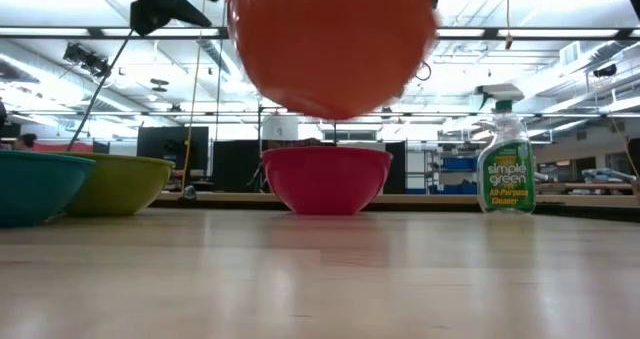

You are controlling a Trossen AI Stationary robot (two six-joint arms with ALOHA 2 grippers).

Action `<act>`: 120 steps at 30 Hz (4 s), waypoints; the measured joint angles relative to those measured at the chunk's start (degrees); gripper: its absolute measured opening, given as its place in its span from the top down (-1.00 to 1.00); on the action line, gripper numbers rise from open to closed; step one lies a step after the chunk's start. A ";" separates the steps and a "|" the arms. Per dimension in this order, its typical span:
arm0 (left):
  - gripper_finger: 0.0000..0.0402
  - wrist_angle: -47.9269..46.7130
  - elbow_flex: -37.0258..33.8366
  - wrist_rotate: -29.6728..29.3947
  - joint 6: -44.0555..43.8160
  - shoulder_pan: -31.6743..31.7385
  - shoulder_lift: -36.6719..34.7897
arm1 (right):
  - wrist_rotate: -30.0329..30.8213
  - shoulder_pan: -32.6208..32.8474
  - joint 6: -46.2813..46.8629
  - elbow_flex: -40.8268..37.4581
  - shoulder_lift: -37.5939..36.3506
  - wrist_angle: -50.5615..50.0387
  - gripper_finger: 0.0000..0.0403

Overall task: Nest bowls inside each other
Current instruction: Stack the orange bowl on top of the red bowl, then stack the green bowl on top of the orange bowl

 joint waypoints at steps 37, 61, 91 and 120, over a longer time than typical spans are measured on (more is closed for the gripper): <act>0.03 1.59 0.02 -3.14 -1.64 0.15 -0.77 | 20.91 -21.88 -0.66 4.58 12.30 9.82 0.86; 0.03 1.79 0.00 -3.17 0.05 0.15 -0.79 | 16.96 -23.02 -10.75 8.53 11.97 4.82 0.20; 0.03 -26.67 -0.02 4.36 -1.10 13.33 26.89 | 22.43 -14.02 -9.71 29.60 -1.30 -15.40 0.21; 0.95 -26.39 0.28 5.29 19.02 17.63 40.73 | 22.41 -10.30 -9.73 29.49 -1.60 -14.21 0.21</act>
